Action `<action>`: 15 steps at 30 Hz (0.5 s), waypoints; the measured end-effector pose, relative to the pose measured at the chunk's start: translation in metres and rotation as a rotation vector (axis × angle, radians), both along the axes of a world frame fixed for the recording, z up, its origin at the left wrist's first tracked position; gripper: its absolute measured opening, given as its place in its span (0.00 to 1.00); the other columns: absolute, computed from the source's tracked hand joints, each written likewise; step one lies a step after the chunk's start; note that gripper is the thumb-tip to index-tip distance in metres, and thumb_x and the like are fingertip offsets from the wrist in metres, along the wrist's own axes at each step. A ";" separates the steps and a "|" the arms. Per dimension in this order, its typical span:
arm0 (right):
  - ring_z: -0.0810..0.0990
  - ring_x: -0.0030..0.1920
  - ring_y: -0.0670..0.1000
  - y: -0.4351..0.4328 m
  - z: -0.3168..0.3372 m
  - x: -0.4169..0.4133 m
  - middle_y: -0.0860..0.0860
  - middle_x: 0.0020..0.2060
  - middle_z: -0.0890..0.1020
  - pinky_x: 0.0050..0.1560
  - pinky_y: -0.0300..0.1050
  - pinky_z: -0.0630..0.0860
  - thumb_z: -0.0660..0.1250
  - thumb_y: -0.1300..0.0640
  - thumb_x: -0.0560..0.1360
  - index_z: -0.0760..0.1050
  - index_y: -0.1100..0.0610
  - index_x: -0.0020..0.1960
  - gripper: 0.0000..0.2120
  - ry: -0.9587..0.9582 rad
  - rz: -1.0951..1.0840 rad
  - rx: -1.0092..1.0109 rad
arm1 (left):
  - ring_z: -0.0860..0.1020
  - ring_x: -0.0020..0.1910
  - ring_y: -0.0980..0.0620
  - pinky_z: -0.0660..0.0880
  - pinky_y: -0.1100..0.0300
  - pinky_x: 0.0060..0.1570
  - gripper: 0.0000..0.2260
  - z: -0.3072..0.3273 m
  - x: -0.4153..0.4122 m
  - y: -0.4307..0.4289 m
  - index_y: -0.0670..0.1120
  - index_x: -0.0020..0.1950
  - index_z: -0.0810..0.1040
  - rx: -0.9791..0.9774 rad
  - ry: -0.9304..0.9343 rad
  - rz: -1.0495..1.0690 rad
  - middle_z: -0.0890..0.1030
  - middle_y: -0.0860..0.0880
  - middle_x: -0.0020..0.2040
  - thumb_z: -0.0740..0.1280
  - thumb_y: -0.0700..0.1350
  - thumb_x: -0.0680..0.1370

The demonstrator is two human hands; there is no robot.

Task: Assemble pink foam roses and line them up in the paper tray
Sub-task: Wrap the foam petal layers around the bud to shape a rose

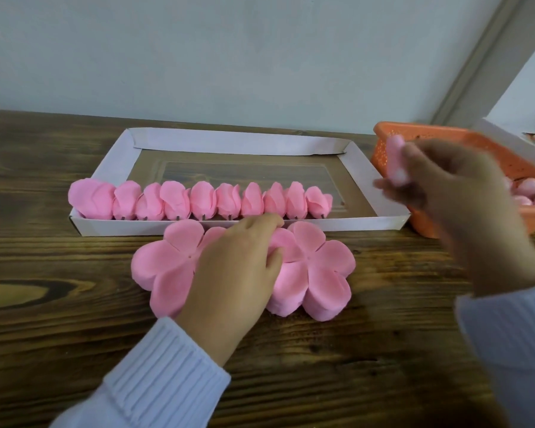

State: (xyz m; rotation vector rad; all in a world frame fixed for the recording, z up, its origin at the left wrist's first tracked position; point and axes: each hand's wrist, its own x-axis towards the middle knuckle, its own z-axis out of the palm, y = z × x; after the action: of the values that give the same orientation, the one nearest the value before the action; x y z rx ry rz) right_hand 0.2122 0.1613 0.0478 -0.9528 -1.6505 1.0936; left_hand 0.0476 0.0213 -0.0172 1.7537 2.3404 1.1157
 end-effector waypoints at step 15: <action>0.85 0.48 0.57 -0.023 -0.056 -0.040 0.61 0.41 0.82 0.49 0.46 0.82 0.63 0.56 0.77 0.77 0.68 0.43 0.14 0.590 0.269 -0.593 | 0.81 0.43 0.45 0.78 0.48 0.40 0.11 -0.002 0.001 -0.001 0.46 0.55 0.82 0.020 0.098 -0.033 0.84 0.48 0.46 0.71 0.39 0.74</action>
State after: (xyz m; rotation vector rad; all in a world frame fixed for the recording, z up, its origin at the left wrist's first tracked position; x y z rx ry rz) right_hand 0.1724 0.1381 -0.0086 -0.6640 -0.9929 1.8991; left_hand 0.0489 0.0204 -0.0188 1.8891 2.3525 1.0763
